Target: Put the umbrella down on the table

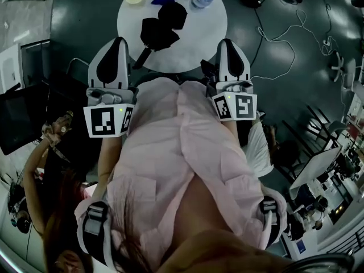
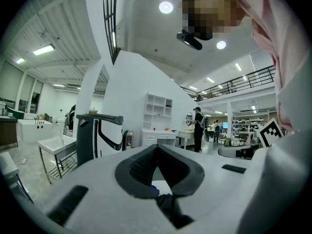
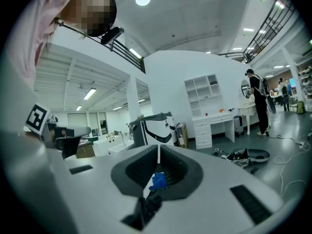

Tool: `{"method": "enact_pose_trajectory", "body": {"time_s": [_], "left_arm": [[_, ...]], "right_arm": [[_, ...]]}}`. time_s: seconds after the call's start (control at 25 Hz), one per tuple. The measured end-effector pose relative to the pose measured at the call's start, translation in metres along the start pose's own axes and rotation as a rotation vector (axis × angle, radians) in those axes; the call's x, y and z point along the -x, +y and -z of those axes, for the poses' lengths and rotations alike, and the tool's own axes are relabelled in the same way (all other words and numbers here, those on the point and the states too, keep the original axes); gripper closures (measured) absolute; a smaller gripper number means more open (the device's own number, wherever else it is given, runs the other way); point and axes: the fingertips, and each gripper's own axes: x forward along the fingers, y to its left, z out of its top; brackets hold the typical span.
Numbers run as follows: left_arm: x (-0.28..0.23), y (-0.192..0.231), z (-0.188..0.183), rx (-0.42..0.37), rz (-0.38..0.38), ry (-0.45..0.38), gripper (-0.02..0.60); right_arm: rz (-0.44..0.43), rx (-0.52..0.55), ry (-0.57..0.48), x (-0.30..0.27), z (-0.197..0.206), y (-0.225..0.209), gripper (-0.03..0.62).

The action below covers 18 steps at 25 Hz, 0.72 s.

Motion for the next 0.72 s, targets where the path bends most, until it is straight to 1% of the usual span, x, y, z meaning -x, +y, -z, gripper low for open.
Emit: {"method": "enact_pose_trajectory", "body": {"time_s": [0.24,0.4,0.48,0.6,0.72], "left_arm": [[0.011,-0.009,0.005,0.045,0.008,-0.036,0.563],[0.008,-0.018,0.002,0.095,0.029,-0.023,0.563],[0.008,-0.018,0.003,0.094,0.029,-0.019,0.563],[0.008,-0.014,0.005,0.071,0.027,-0.034,0.563],[0.005,-0.014,0.006,0.078,0.032,-0.021,0.563]], "right_arm": [[-0.051,0.019,-0.015,-0.005,-0.002,0.016,0.560],[-0.053,0.025,-0.022,-0.005,-0.006,0.019,0.560],[-0.052,0.029,-0.021,-0.004,-0.007,0.020,0.560],[-0.054,0.045,-0.016,-0.005,-0.007,0.022,0.562],[-0.052,0.052,-0.012,-0.005,-0.007,0.023,0.561]]}}
